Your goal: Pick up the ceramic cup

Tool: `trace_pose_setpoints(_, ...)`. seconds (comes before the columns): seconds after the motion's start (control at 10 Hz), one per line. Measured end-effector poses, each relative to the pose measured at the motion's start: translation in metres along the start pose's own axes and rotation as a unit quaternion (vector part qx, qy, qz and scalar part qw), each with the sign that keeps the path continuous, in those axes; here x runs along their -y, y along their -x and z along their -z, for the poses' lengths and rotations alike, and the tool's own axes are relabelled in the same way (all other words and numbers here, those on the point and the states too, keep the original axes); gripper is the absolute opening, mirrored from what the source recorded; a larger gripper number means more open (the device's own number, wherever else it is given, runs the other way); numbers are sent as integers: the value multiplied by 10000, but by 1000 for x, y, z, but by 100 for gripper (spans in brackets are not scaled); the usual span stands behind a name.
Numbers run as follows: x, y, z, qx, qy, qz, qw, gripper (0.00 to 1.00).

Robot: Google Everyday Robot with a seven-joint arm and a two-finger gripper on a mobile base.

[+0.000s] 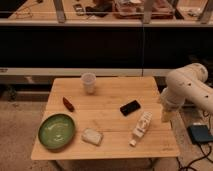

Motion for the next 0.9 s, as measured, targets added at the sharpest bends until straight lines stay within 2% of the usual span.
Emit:
trace_pose_setpoints(0.1, 24, 13, 10, 114, -244, 232, 9994, 65)
trace_pose_setpoints(0.2, 53, 31, 23, 259, -577, 566, 9964, 65)
trace_pose_setpoints(0.3, 84, 54, 40, 474, -1012, 1005, 9886, 65)
trace_pose_setpoints(0.4, 106, 75, 55, 705, -1425, 1445, 9767, 65)
trace_pose_setpoints(0.5, 122, 97, 68, 970, -1800, 1929, 9597, 65)
trace_pose_setpoints(0.6, 131, 117, 75, 1246, -2113, 2498, 9367, 65)
trace_pose_setpoints(0.7, 136, 126, 79, 1410, -2297, 2831, 9205, 65)
trace_pose_setpoints(0.9, 146, 144, 89, 1692, -2740, 3454, 8815, 65)
